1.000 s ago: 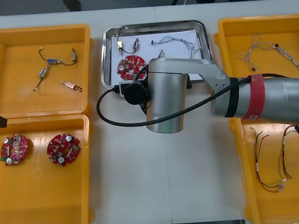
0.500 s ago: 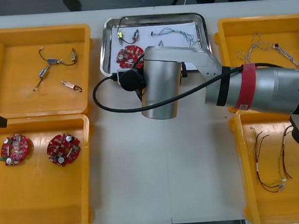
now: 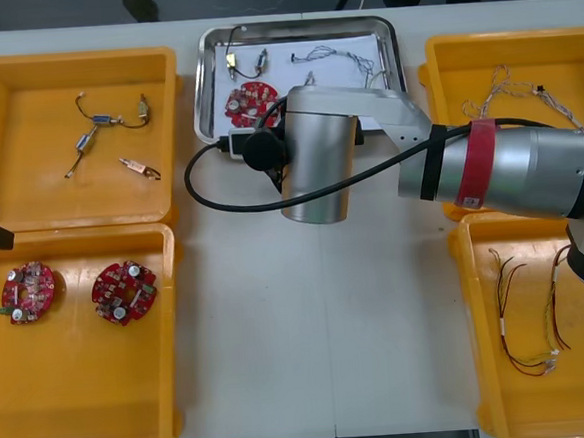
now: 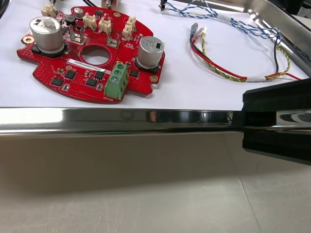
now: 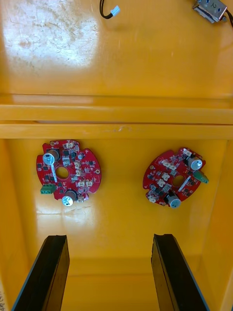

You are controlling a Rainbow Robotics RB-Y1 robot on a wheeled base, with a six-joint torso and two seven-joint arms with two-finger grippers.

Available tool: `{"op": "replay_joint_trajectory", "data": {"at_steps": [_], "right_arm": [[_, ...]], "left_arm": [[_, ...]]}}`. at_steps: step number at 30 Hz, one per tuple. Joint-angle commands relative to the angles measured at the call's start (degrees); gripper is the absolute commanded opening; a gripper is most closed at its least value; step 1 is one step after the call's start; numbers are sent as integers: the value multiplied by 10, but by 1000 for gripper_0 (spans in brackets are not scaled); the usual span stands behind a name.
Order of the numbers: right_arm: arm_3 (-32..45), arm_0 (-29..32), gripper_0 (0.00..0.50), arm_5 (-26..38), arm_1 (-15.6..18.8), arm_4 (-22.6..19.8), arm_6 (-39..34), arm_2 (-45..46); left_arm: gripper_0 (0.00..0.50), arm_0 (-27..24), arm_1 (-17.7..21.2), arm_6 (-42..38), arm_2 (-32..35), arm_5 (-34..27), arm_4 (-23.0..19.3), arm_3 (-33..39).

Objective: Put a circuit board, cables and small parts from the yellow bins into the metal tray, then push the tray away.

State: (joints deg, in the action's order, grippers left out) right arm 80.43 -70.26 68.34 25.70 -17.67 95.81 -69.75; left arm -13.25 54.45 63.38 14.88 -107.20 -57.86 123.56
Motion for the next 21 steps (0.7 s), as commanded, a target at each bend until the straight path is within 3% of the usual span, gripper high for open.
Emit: {"op": "replay_joint_trajectory", "data": {"at_steps": [1,7,8,9,10,11,13,21], "right_arm": [[6,-24,0,-8,-12,-3,-19,-9],[7,-21,7,-11,-12,-1,-19,-9],[7,-21,128,-11,-12,-1,-19,-9],[7,-21,178,-10,-12,-1,-18,-9],[7,-21,254,-10,-12,-1,-17,-9],[7,-21,361,-8,-11,-1,-17,-9],[8,-21,495,-8,-11,-1,-18,-9],[30,-21,500,24,-12,-1,-17,-7]], "left_arm": [[500,-19,26,38,9,6,5,13],[500,-19,26,38,9,6,5,13],[500,-19,26,38,9,6,5,13],[500,-19,26,38,9,6,5,13],[500,-19,26,38,9,6,5,13],[500,-19,26,38,9,6,5,13],[500,-19,26,38,9,6,5,13],[500,-19,26,38,9,6,5,13]]}}
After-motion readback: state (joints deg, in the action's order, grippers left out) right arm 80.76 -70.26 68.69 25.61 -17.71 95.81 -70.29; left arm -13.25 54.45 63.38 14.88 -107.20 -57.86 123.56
